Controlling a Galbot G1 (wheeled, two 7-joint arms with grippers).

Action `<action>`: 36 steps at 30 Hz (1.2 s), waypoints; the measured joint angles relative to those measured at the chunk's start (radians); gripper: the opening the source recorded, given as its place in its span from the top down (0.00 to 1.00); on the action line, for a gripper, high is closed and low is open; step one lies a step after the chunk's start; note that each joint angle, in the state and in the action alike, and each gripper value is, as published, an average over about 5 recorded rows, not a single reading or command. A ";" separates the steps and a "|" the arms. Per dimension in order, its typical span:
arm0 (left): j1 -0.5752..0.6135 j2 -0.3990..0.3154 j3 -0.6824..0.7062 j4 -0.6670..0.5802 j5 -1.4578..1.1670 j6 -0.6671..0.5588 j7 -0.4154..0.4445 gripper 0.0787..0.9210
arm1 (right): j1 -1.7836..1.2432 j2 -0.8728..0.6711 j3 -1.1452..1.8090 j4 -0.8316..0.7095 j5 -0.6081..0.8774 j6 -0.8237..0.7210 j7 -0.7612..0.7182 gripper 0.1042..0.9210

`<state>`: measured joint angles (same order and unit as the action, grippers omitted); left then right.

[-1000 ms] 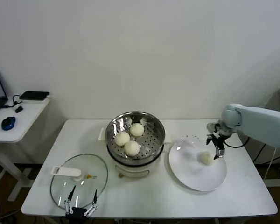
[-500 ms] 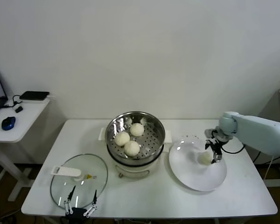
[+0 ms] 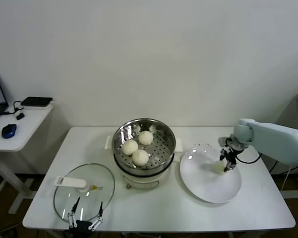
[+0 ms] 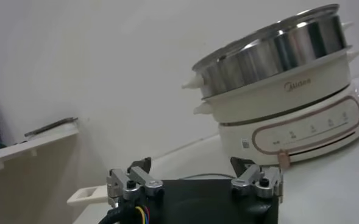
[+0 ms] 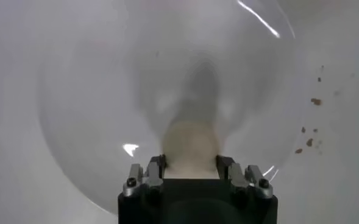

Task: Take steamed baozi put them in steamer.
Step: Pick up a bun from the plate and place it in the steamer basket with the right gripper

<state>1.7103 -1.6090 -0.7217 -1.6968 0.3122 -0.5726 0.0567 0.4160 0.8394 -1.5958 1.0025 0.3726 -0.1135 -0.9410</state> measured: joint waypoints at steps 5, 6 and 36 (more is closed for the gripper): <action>0.001 0.000 0.004 0.000 0.000 0.000 0.000 0.12 | 0.132 0.008 -0.094 0.069 0.075 -0.015 -0.014 0.42; 0.000 0.000 0.005 0.000 0.000 0.000 0.000 0.12 | 0.165 0.011 -0.115 0.086 0.095 -0.019 -0.017 0.42; -0.017 0.000 0.014 -0.004 0.000 0.024 -0.006 0.12 | 0.622 0.281 -0.221 0.361 0.556 -0.208 0.043 0.39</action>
<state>1.6929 -1.6090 -0.7081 -1.7008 0.3121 -0.5484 0.0509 1.0381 1.1203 -1.8167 1.3634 0.9287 -0.3218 -0.8984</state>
